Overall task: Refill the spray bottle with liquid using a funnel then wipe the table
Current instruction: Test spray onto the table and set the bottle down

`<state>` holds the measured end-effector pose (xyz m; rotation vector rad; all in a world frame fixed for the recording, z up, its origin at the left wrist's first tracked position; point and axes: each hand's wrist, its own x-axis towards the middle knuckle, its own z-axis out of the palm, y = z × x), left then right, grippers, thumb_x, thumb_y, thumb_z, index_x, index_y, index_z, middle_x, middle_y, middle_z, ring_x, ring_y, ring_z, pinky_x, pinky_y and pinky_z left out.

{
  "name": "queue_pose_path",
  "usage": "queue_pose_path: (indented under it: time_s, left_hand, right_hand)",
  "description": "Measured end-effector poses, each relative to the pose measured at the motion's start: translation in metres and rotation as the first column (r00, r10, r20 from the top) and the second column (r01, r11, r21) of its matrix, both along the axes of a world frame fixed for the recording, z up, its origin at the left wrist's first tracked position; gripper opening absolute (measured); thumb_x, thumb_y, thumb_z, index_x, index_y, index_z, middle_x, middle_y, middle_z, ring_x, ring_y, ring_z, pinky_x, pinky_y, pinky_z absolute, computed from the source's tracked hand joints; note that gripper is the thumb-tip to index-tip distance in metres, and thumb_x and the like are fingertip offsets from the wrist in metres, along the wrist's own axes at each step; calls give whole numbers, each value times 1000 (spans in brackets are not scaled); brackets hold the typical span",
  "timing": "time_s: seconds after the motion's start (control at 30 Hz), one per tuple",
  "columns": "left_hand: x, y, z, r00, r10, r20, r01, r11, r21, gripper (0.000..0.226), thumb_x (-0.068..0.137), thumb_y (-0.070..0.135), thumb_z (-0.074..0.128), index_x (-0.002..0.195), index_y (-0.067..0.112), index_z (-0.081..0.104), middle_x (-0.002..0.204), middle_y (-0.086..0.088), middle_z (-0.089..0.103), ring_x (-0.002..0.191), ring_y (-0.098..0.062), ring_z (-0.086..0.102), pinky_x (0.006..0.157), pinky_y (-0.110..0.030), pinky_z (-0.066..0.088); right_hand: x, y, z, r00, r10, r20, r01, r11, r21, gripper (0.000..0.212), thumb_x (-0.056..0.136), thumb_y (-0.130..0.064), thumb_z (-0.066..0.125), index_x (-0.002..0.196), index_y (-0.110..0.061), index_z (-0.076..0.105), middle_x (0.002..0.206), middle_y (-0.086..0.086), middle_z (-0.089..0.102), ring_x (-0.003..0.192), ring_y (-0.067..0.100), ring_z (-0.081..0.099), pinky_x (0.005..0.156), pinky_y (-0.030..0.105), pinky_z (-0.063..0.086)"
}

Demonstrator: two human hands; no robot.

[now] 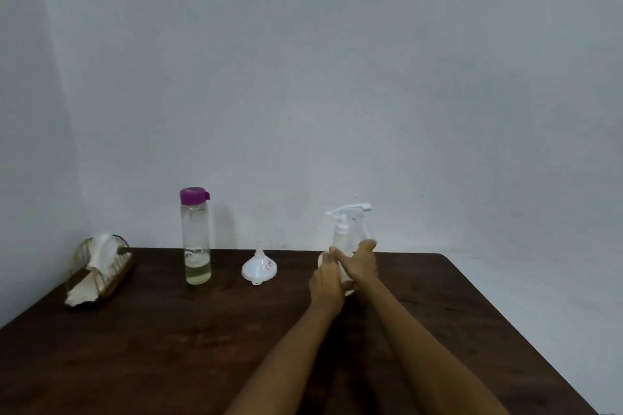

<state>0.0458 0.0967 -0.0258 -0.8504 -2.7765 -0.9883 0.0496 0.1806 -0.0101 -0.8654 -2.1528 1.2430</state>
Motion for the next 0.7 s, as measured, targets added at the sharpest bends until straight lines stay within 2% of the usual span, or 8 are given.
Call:
queue_pose_path:
  time_s: [0.07,0.13,0.2,0.27,0.37,0.47,0.6,0.7]
  left_hand:
    - [-18,9,-1,998,7,-57,-10,999,-51,52,91,27,57,135,6,39,136,-9,48,120,-27,55,95,-35,45]
    - [-35,14,-1,997,-9,-76,5,999,-51,53,87,29,62,129,4,42,130,-11,52,117,-28,56,91,-35,45]
    - [-49,16,-2,998,-47,-36,45,998,-47,64,77,30,74,126,3,42,127,-12,53,115,-28,55,91,-35,46]
    - [-65,15,-3,996,-87,-1,87,994,-63,78,66,28,83,127,2,41,127,-12,52,117,-29,53,93,-35,44]
    - [-84,13,-1,987,-142,76,147,987,-62,80,65,24,84,128,3,40,128,-12,52,118,-29,51,94,-34,43]
    - [-98,10,4,967,-184,174,198,978,-66,82,69,21,82,136,8,36,132,-13,50,122,-30,49,98,-35,43]
    - [-103,6,4,941,-190,280,240,958,-157,112,74,22,78,152,12,-2,149,-16,27,139,-31,29,110,-35,31]
    - [-91,3,5,940,-198,276,252,951,-177,112,81,20,72,150,10,-15,158,-18,5,146,-30,14,116,-35,21]
  right_hand:
    - [1,13,-21,990,138,-19,-139,988,-74,61,87,-33,65,130,-5,31,133,20,49,118,33,53,99,42,46]
    - [-2,23,-26,973,225,-43,-227,973,-39,68,87,-25,66,139,-9,26,139,19,44,123,32,50,102,45,45]
    - [-9,34,-24,953,299,44,-302,950,75,82,82,-21,71,146,-11,22,143,17,41,128,32,45,107,45,41]
    - [-15,38,-23,931,320,174,-347,925,156,85,78,-21,73,147,-17,25,141,16,44,127,33,46,106,46,42]
    - [-20,38,-31,952,259,166,-291,932,218,80,75,-23,75,143,-20,33,132,16,51,123,33,49,100,47,46]
    - [-27,32,-37,987,131,93,-151,956,253,73,73,-31,77,136,-22,41,127,6,57,119,26,53,93,40,48]
    - [-33,19,-40,993,-10,119,-27,951,308,71,72,-40,76,132,-23,42,121,3,60,117,24,56,88,37,46]
    - [-29,10,-38,984,-41,171,-16,947,320,69,77,-40,72,133,-19,39,123,8,59,117,26,55,90,39,47]
